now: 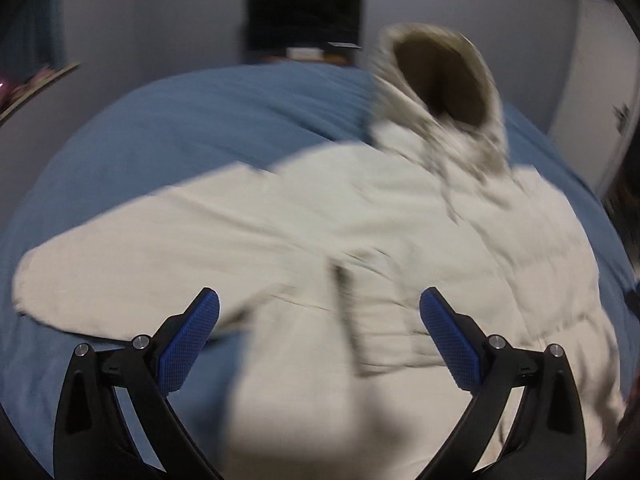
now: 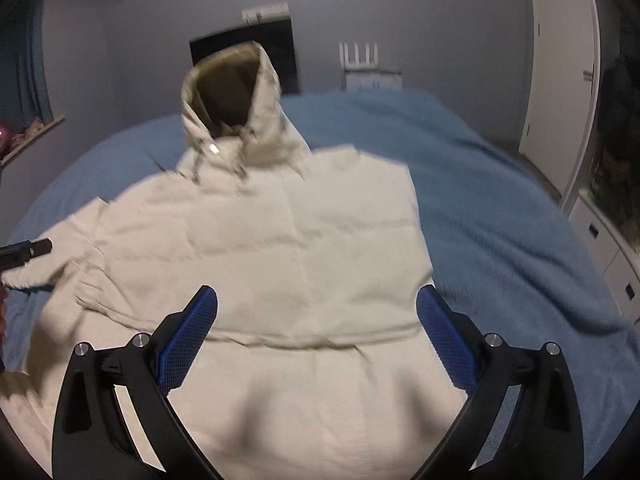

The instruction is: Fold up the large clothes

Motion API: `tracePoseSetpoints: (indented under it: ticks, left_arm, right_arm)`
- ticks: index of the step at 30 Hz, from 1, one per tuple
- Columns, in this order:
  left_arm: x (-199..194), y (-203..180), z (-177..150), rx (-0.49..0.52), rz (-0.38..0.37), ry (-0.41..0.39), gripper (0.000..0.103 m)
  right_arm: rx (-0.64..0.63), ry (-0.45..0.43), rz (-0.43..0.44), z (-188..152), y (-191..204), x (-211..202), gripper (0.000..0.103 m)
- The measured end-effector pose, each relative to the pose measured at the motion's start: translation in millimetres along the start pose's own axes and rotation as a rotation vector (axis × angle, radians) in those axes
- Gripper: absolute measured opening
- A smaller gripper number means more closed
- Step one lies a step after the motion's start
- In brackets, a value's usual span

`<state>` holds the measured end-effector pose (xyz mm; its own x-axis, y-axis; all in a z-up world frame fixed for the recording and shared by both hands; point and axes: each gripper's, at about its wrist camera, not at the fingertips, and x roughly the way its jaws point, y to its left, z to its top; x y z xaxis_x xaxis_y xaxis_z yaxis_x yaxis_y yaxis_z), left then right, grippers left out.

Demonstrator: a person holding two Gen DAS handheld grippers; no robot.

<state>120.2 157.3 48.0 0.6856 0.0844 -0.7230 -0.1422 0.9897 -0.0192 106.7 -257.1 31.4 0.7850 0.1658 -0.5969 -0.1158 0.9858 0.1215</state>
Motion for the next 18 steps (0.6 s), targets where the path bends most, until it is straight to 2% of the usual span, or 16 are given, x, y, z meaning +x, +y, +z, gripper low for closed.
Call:
tracePoseSetpoints:
  ticks: [3, 5, 10, 13, 15, 18]
  left_arm:
    - [-15.9, 38.2, 4.7, -0.018, 0.039, -0.028, 0.097]
    - [-16.5, 62.4, -2.9, -0.047, 0.062, -0.018, 0.097]
    - [11.4, 119.0, -32.1, -0.206, 0.05, 0.093, 0.097]
    - [34.0, 148.6, -45.7, -0.345, 0.017, 0.197, 0.097]
    - [42.9, 163.3, -50.6, -0.424, -0.021, 0.223, 0.097]
    - [53.5, 175.5, -50.9, -0.456, -0.016, 0.212, 0.096]
  right_arm:
    - [0.001, -0.025, 0.061, 9.7, 23.7, -11.9, 0.095]
    - [0.006, -0.01, 0.093, 12.6, 39.3, -13.7, 0.095]
    - [-0.028, 0.047, 0.152, 7.8, 80.8, -8.0, 0.095]
    - [-0.085, 0.078, 0.157, 2.7, 106.2, 0.8, 0.095]
    - [-0.109, 0.092, 0.16, 1.7, 120.8, 7.6, 0.095]
    - [-0.117, 0.106, 0.17, 0.6, 136.5, 16.0, 0.095]
